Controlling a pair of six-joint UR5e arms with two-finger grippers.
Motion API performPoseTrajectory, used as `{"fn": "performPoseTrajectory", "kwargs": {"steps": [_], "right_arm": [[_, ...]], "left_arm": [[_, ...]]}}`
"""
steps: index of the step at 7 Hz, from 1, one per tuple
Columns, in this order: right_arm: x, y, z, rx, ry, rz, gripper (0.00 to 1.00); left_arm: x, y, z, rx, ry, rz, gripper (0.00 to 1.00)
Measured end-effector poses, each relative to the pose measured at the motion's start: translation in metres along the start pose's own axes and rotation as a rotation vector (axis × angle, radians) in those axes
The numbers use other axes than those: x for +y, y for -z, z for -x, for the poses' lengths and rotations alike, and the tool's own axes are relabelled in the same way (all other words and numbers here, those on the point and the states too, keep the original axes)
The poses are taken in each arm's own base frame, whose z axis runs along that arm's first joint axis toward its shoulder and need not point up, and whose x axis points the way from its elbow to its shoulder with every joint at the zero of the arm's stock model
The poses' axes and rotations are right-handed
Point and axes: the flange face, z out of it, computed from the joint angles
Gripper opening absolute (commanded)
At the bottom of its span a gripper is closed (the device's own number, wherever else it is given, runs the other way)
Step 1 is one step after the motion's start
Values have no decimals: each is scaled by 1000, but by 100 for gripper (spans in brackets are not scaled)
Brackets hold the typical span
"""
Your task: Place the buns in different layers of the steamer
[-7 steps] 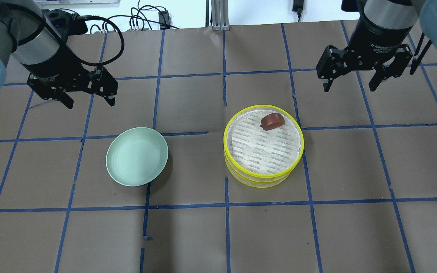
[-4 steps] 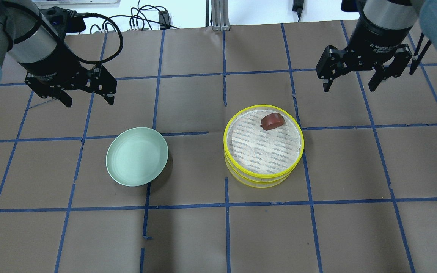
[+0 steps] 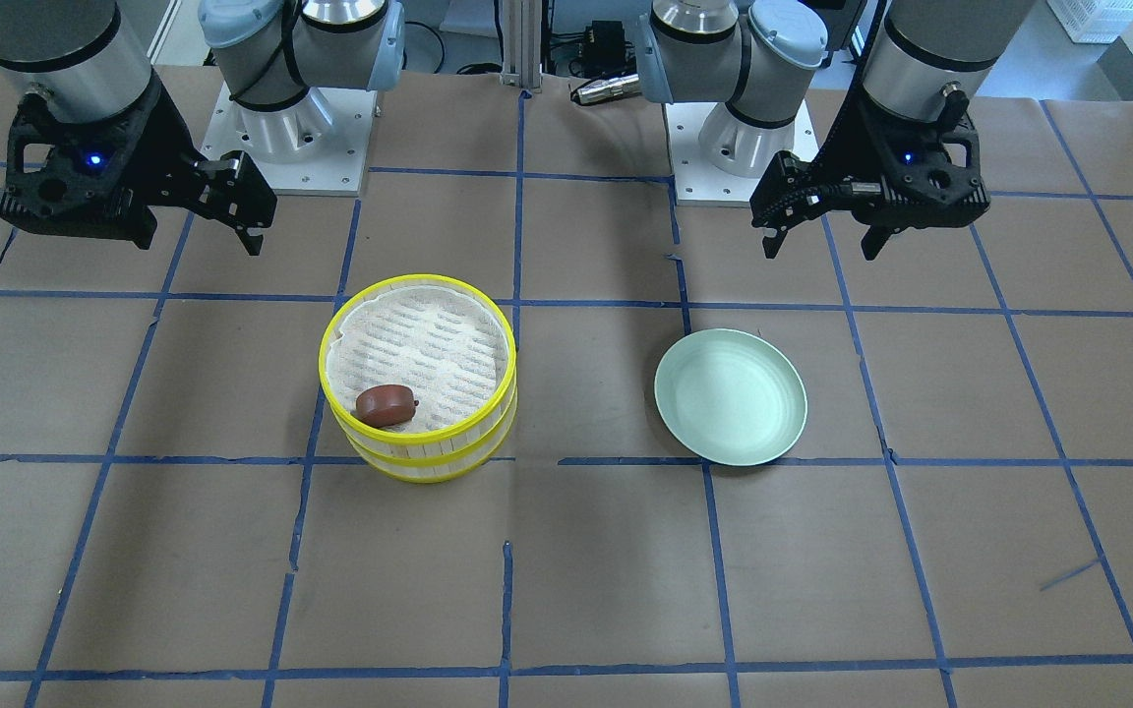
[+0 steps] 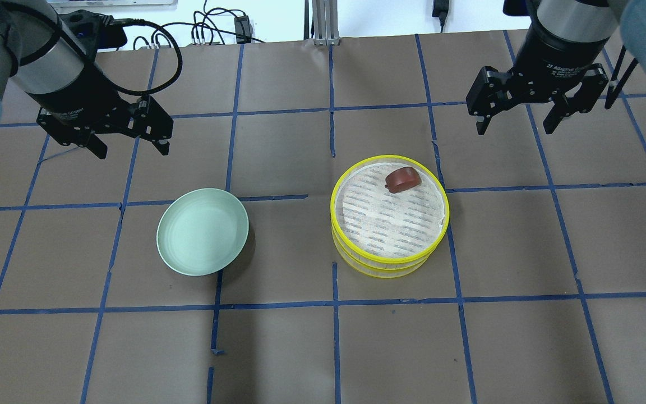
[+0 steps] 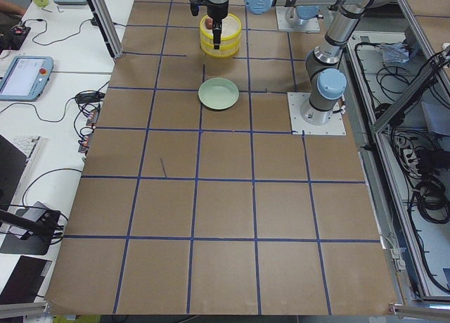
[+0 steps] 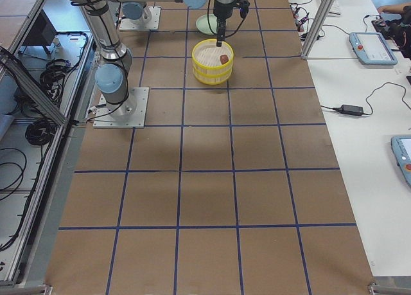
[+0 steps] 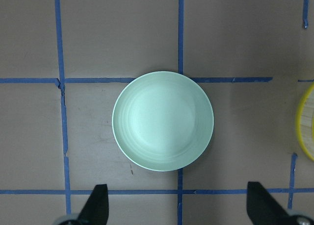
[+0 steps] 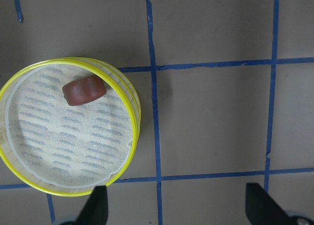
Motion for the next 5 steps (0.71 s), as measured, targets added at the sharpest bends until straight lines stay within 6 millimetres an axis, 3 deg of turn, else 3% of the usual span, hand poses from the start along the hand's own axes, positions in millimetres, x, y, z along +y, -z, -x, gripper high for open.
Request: {"fn": "performPoseTrajectory", "kwargs": {"steps": [5], "right_arm": [[1,0,1,-2,-1,1,100]], "left_arm": [[4,-2,0,-5,1,6,100]]}}
